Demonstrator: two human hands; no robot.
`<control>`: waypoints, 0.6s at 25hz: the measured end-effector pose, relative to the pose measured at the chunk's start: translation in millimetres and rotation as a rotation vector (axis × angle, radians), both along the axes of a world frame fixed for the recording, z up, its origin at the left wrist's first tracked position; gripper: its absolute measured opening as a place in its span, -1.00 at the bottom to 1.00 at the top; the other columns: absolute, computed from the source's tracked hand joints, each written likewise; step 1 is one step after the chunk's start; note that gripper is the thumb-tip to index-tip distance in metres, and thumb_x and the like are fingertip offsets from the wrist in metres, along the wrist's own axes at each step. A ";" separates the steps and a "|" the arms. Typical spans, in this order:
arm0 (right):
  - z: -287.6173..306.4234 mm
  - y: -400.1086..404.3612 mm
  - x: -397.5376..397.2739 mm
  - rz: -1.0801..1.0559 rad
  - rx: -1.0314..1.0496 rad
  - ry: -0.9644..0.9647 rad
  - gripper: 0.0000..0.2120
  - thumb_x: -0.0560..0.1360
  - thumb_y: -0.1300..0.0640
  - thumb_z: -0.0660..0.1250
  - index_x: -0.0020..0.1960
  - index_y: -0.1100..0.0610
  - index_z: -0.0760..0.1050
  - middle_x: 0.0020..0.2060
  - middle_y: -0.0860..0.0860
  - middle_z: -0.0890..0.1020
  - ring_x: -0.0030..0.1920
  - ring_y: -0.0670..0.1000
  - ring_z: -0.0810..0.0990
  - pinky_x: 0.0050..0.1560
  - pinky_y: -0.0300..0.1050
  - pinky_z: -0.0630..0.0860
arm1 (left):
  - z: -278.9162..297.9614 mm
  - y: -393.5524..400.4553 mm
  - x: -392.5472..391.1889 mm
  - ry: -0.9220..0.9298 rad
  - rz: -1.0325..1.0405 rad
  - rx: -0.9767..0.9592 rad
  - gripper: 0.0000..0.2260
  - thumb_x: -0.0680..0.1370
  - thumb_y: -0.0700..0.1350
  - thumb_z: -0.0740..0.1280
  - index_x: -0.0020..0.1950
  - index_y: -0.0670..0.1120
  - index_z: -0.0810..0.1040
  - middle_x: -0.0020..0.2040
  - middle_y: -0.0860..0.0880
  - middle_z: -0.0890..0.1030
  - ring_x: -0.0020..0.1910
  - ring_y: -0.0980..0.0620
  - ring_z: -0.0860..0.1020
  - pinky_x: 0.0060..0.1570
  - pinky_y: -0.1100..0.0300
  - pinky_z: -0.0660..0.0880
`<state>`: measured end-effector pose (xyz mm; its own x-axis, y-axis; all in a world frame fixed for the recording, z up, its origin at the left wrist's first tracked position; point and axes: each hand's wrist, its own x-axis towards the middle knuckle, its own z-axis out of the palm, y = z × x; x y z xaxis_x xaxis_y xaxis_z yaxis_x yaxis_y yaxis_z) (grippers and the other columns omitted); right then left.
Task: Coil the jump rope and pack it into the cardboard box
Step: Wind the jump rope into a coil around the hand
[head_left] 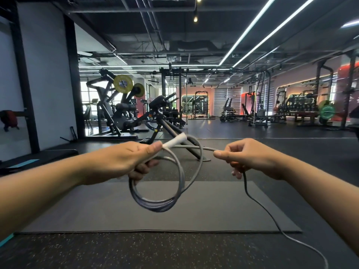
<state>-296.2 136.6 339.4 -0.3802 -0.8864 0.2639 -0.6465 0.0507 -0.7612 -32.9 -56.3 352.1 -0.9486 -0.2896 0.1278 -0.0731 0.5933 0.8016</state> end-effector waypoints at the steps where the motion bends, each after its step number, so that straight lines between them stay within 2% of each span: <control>1: -6.1 -0.2 1.6 -0.001 0.009 -0.058 -0.55 0.40 -0.25 0.49 -0.31 0.10 0.47 -0.42 0.04 0.44 -0.41 0.04 0.51 0.00 0.19 0.66 | -3.3 2.7 -1.4 0.071 0.012 0.085 -0.54 0.59 0.29 0.15 -0.21 -0.09 0.39 -0.39 0.06 0.26 -0.43 0.09 0.23 -0.33 0.21 0.27; 3: -13.2 -4.7 6.7 -0.033 0.001 -0.108 -0.53 0.46 -0.29 0.42 -0.35 0.05 0.41 -0.45 0.02 0.38 -0.46 0.05 0.43 0.06 0.30 0.66 | -9.1 9.1 -9.5 0.193 0.050 0.183 -0.54 0.57 0.28 0.15 -0.20 -0.11 0.36 -0.39 0.05 0.24 -0.44 0.08 0.23 -0.28 0.14 0.27; 5: -12.7 -16.4 15.0 0.001 -0.048 -0.217 -0.51 0.53 -0.32 0.31 -0.33 0.06 0.40 -0.44 0.02 0.27 -0.48 0.04 0.30 -0.03 0.22 0.70 | -13.9 13.4 -22.4 0.314 0.091 0.271 -0.56 0.55 0.28 0.18 -0.18 -0.12 0.36 -0.41 0.06 0.25 -0.44 0.08 0.23 -0.29 0.16 0.30; 6: -11.8 -21.8 20.4 0.064 -0.085 -0.333 -0.49 0.55 -0.33 0.27 -0.24 0.11 0.47 -0.41 0.01 0.24 -0.45 0.03 0.25 -0.11 0.14 0.68 | -15.9 16.7 -31.3 0.379 0.110 0.340 -0.57 0.54 0.27 0.21 -0.17 -0.11 0.37 -0.42 0.07 0.27 -0.45 0.08 0.25 -0.32 0.19 0.33; 7: -11.3 -27.4 26.7 0.147 -0.121 -0.463 -0.44 0.54 -0.35 0.25 -0.07 0.18 0.56 -0.37 0.01 0.25 -0.42 0.01 0.25 -0.19 0.05 0.59 | -18.2 19.8 -41.2 0.456 0.131 0.437 -0.60 0.55 0.25 0.23 -0.17 -0.09 0.38 -0.42 0.07 0.30 -0.46 0.08 0.28 -0.34 0.22 0.38; 8: -11.4 -32.9 33.0 0.221 -0.158 -0.569 -0.34 0.51 -0.38 0.27 0.14 0.23 0.57 -0.34 0.00 0.31 -0.38 -0.01 0.29 -0.24 -0.03 0.47 | -19.9 25.1 -51.8 0.548 0.161 0.551 -0.63 0.57 0.22 0.23 -0.16 -0.08 0.38 -0.43 0.06 0.33 -0.45 0.06 0.32 -0.35 0.22 0.42; 9: -12.8 -38.5 40.0 0.276 -0.199 -0.626 -0.28 0.46 -0.39 0.31 0.26 0.22 0.56 -0.29 0.01 0.39 -0.34 -0.02 0.33 -0.26 -0.06 0.39 | -20.3 31.5 -62.1 0.644 0.201 0.673 -0.64 0.61 0.20 0.21 -0.17 -0.07 0.38 -0.43 0.04 0.38 -0.43 0.04 0.38 -0.33 0.19 0.46; 11: -19.9 -50.7 56.6 0.339 -0.301 -0.626 -0.36 0.41 -0.34 0.40 0.26 0.12 0.58 -0.15 0.04 0.54 -0.34 -0.03 0.39 -0.31 -0.08 0.32 | -14.1 48.9 -77.9 0.801 0.312 0.886 -0.63 0.65 0.20 0.15 -0.17 -0.07 0.39 -0.35 -0.01 0.56 -0.34 -0.02 0.53 -0.24 0.11 0.55; 13: -27.6 -61.5 76.3 0.326 -0.399 -0.599 -0.51 0.45 -0.23 0.46 0.25 0.03 0.58 -0.09 0.07 0.58 -0.40 -0.04 0.37 -0.40 -0.11 0.26 | -8.0 62.0 -91.0 0.882 0.390 1.031 -0.57 0.66 0.24 0.08 -0.11 -0.08 0.46 -0.13 -0.08 0.74 -0.24 -0.11 0.63 -0.16 0.05 0.57; 15: -33.2 -70.1 91.4 0.269 -0.488 -0.564 -0.63 0.48 -0.16 0.47 0.22 -0.02 0.58 -0.12 0.10 0.58 -0.43 -0.03 0.43 -0.43 -0.13 0.28 | -4.9 71.2 -99.9 0.878 0.422 1.103 -0.47 0.66 0.28 0.02 0.04 -0.10 0.58 0.04 -0.14 0.74 -0.27 -0.12 0.63 -0.21 0.07 0.57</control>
